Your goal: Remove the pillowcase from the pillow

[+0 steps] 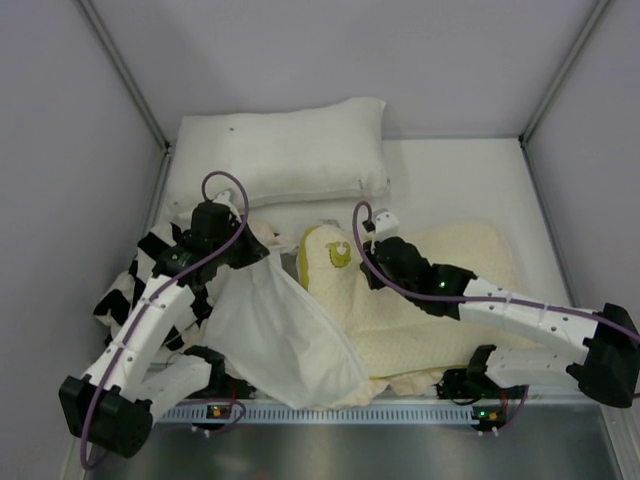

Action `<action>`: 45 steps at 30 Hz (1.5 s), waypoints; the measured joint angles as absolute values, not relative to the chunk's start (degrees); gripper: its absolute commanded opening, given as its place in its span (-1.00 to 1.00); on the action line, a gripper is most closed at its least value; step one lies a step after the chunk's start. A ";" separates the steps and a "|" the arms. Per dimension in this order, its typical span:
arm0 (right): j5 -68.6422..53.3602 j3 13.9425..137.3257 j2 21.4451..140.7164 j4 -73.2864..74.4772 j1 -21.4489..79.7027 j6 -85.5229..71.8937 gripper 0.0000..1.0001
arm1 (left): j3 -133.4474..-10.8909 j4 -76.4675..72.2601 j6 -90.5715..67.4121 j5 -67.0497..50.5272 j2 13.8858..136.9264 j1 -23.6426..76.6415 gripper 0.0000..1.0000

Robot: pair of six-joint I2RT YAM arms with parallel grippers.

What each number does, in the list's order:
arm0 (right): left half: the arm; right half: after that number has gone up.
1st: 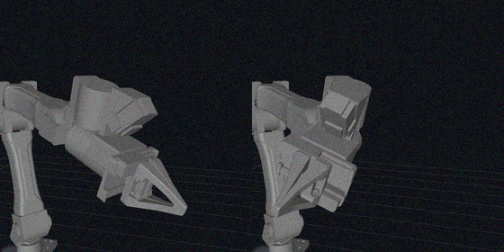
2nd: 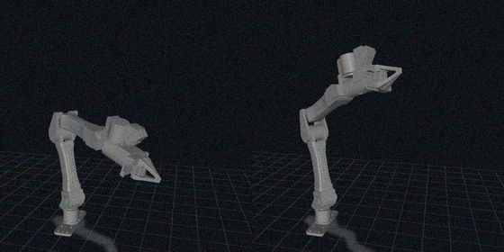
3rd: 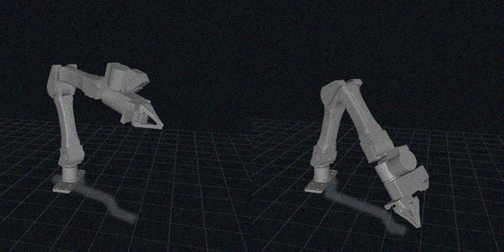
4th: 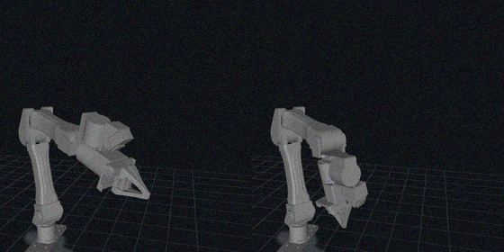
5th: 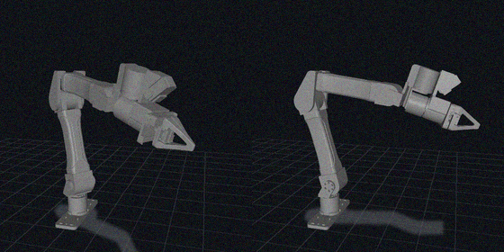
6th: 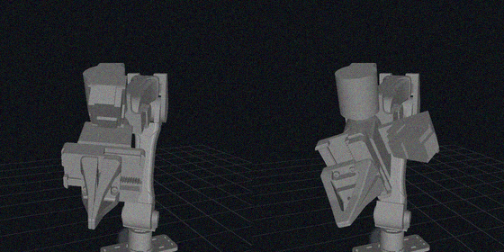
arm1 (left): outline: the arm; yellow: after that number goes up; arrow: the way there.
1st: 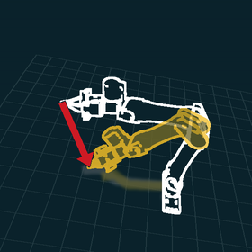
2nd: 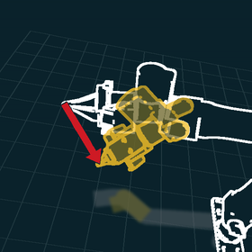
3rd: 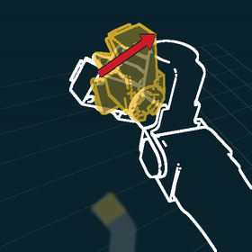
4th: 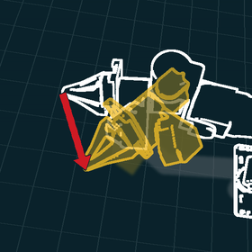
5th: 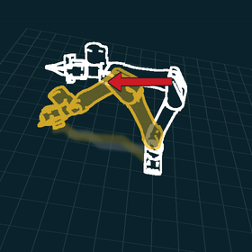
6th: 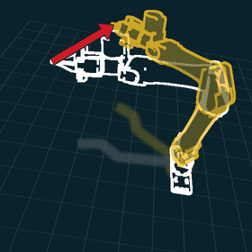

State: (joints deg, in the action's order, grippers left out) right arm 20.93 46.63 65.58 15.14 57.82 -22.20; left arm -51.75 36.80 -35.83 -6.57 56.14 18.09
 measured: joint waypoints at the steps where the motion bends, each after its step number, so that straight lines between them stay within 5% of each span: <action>1: 21.19 46.70 65.36 15.46 57.63 -22.15 -1.00 | -51.75 36.71 -35.83 -6.72 56.16 18.09 -1.00; 5: 21.52 47.05 65.52 16.25 57.08 -22.13 -1.00 | -51.75 35.99 -35.81 -9.91 56.16 17.98 -1.00; 26: 14.26 58.70 68.29 23.20 36.75 -22.31 -1.00 | -48.82 33.56 -33.93 -27.94 54.85 17.87 0.24; 38: 11.66 60.23 61.10 25.10 31.05 -25.43 -1.00 | -47.16 33.45 -34.63 -27.35 54.46 17.89 0.45; 45: 9.76 67.68 62.83 26.33 18.59 -28.05 -1.00 | -46.65 33.36 -34.85 -26.74 54.54 17.87 0.57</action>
State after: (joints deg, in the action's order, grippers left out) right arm 9.76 67.68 62.83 26.33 18.59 -28.05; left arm -46.65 33.36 -34.85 -26.74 54.54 17.87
